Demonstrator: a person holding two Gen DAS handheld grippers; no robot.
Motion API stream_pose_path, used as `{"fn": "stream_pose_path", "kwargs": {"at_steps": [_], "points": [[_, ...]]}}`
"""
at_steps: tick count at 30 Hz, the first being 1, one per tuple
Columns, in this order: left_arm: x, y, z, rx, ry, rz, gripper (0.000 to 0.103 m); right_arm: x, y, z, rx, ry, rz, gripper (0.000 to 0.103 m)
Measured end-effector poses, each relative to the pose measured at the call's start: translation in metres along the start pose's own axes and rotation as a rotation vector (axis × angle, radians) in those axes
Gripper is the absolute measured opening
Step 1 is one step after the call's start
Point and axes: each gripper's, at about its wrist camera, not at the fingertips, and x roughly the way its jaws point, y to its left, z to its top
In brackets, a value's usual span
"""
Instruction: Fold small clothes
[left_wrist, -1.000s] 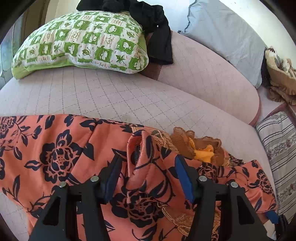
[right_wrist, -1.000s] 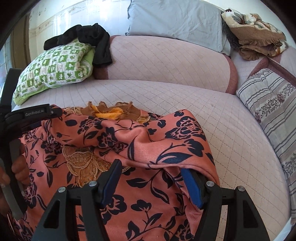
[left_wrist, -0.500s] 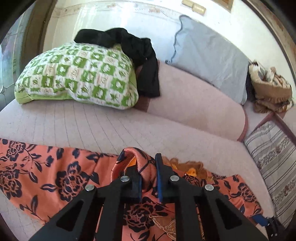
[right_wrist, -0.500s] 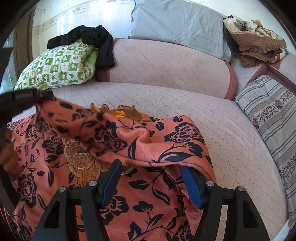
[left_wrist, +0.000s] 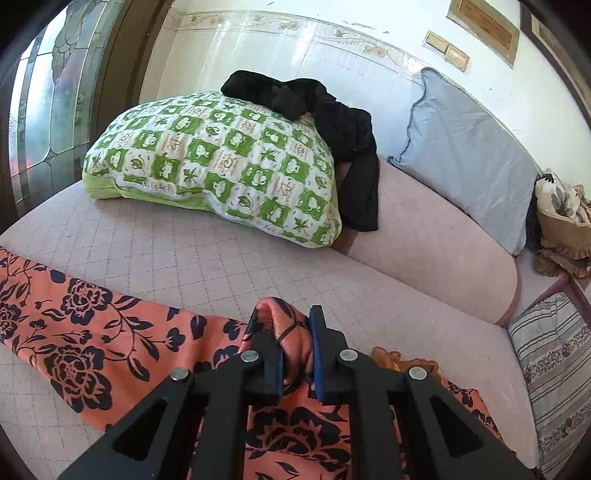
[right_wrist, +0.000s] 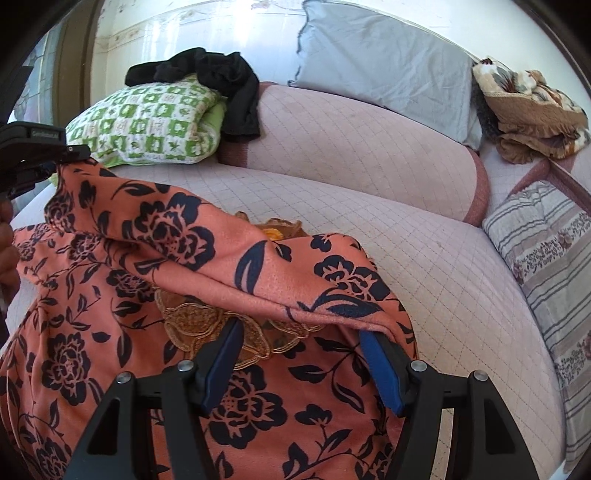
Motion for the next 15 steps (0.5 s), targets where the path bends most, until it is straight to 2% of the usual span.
{"fn": "stream_pose_path", "kwargs": {"at_steps": [7,15], "points": [[0.0,0.004,-0.003,0.022,0.008,0.038,0.012,0.001,0.013,0.002,-0.018,0.023,-0.007,0.069],[-0.001,0.017,-0.001,-0.011,0.021,0.053,0.012,-0.001,0.025,0.002,-0.054,0.023,-0.006,0.069]]}}
